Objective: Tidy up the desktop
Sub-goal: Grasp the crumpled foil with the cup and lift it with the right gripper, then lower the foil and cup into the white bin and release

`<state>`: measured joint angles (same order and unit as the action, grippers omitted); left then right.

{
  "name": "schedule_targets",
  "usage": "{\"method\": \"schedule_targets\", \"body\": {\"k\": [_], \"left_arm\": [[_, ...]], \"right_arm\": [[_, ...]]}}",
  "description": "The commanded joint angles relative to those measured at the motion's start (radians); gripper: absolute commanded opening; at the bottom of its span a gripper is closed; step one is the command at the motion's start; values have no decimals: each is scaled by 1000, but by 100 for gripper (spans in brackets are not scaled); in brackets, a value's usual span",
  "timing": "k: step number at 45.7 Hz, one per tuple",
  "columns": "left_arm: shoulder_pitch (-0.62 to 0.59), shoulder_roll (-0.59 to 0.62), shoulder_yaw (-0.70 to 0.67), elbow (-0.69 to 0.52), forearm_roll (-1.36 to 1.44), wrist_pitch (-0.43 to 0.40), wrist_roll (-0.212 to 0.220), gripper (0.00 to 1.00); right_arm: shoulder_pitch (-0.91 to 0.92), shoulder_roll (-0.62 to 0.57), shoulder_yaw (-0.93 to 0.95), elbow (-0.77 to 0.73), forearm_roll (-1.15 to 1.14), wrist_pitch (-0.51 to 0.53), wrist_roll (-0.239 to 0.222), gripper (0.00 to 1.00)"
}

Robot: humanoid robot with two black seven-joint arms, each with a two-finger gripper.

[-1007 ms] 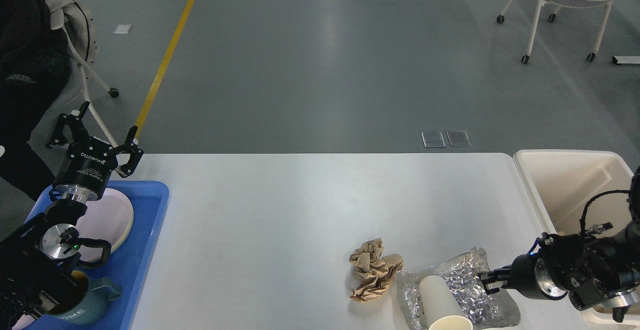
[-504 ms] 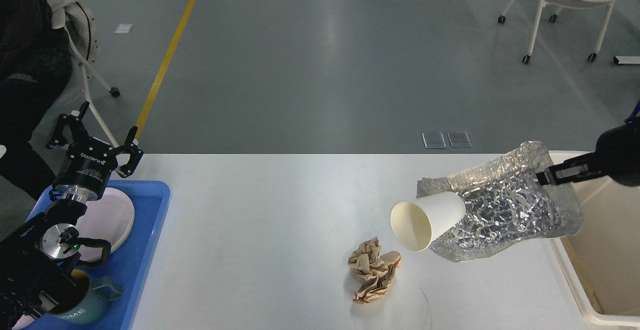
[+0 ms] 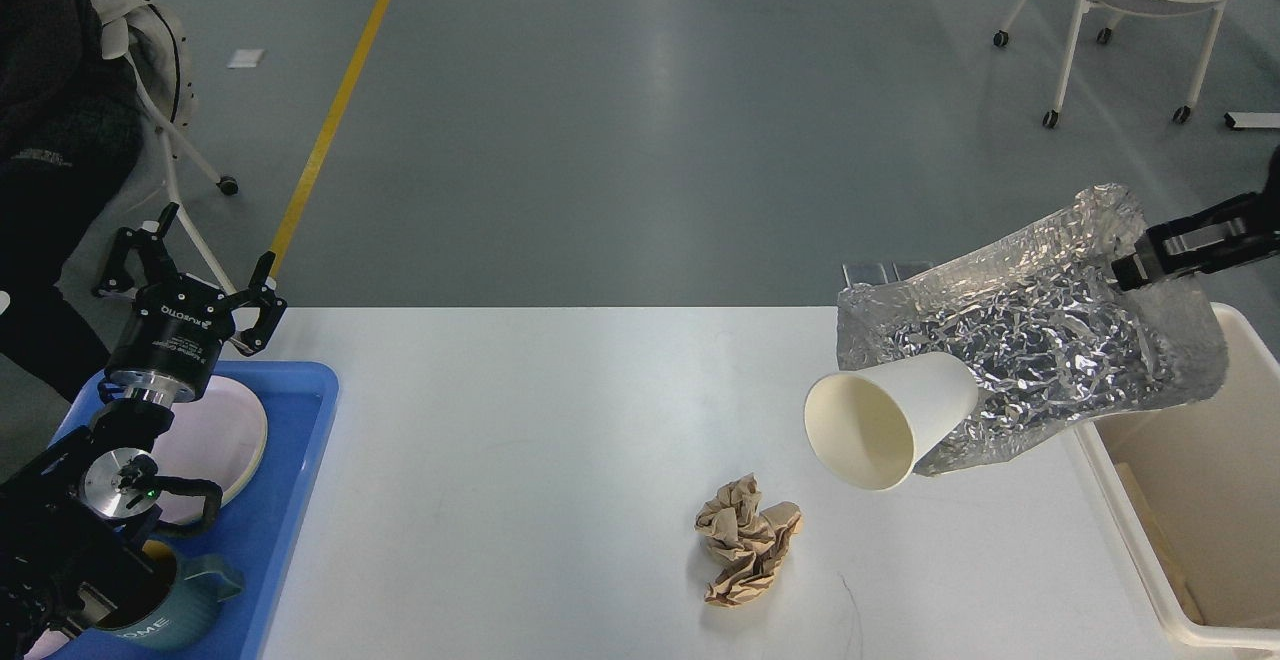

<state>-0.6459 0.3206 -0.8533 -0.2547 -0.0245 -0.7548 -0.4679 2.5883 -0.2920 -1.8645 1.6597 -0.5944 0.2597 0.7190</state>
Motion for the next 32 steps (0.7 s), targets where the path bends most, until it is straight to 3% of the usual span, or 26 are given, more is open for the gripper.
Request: {"method": "schedule_targets", "body": {"k": [1, 8, 19, 28, 32], "left_arm": [[-1, 0, 0, 0, 0, 2, 0, 100], [-1, 0, 2, 0, 0, 0, 0, 100], [-1, 0, 2, 0, -2, 0, 0, 100], [-1, 0, 2, 0, 0, 0, 0, 100], [-1, 0, 2, 0, 0, 2, 0, 100]], "right_arm": [[-60, -25, -44, -73, -1, -8, -6, 0], [-308, -145, -68, -269, -12, -39, -18, 0], [-914, -291, -16, -687, 91, -241, -21, 0], [-1433, -303, 94, -1205, 298, -237, -21, 0], [-1585, -302, 133, -1368, 341, -226, -23, 0]]}}
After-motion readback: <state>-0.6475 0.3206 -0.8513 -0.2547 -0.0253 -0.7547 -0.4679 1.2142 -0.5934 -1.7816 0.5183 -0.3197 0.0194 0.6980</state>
